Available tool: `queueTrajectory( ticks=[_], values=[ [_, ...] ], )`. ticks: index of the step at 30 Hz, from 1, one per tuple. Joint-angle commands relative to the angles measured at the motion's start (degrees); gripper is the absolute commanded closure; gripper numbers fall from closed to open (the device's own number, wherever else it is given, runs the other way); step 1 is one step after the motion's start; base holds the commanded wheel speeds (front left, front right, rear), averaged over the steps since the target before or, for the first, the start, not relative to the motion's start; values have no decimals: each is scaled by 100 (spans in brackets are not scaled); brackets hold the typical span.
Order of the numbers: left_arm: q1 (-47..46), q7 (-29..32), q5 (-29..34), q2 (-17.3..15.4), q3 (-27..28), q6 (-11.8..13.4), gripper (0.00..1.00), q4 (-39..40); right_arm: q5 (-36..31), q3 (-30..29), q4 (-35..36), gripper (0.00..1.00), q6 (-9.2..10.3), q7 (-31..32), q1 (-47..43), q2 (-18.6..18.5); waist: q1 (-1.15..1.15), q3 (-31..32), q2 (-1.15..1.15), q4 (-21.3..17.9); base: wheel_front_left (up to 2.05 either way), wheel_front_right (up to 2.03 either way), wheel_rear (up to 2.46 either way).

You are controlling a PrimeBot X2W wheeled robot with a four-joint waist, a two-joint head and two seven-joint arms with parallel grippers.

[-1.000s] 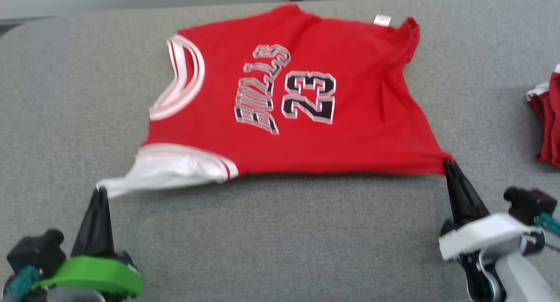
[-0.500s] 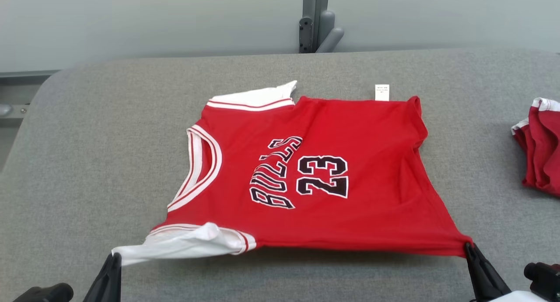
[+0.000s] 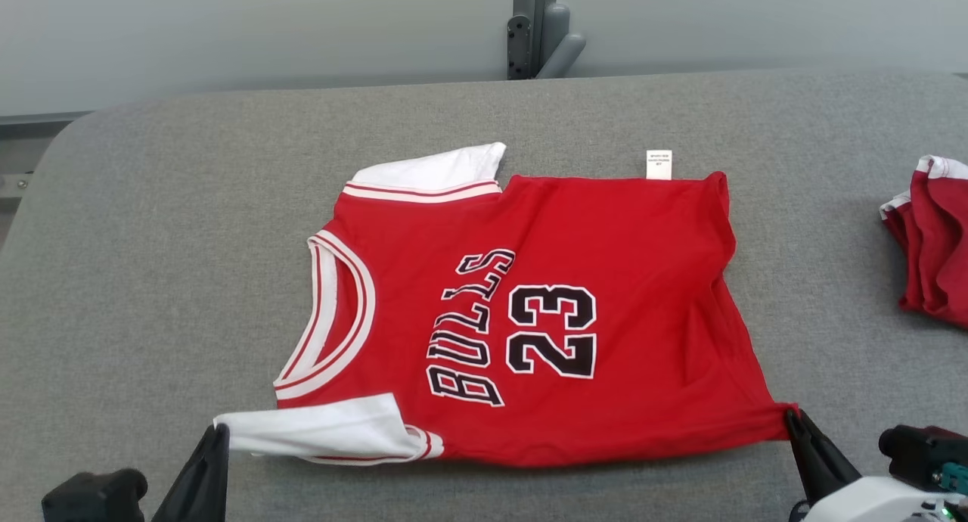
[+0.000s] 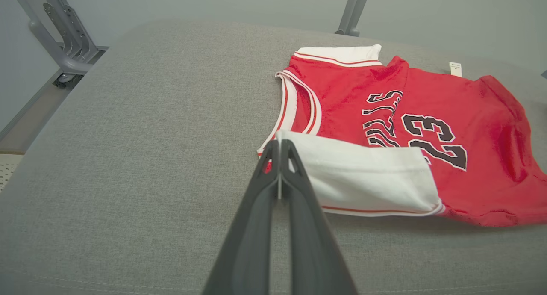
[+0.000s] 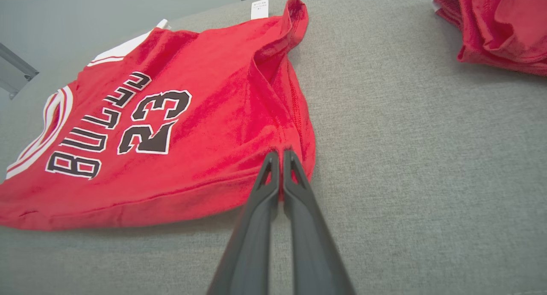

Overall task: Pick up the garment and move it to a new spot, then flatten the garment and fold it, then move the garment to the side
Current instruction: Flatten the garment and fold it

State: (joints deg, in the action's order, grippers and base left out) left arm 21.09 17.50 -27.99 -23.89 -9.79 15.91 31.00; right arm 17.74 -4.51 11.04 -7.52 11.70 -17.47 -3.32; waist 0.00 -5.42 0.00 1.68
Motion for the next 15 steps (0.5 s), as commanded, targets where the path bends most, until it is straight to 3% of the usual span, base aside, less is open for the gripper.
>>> queueTrajectory(
  ticks=[1, 7, 15],
  values=[
    [-218, -73, -23, 19, -19, -84, 100, -83, -30, 20, 6, 100, 7, 45, 178, -2, 0, -140, 0, -102, 0, 0, 0],
    [-1008, -289, -66, 31, -96, -418, 100, -628, -117, 140, -137, 100, 7, 81, 897, -63, 0, -559, 0, -298, 0, 0, 0],
    [-2059, -832, -154, 288, -218, -799, 100, -1571, -48, 159, -784, 100, 7, -161, 1812, -145, 0, -1277, 0, -393, 0, 0, 0]
  ],
)
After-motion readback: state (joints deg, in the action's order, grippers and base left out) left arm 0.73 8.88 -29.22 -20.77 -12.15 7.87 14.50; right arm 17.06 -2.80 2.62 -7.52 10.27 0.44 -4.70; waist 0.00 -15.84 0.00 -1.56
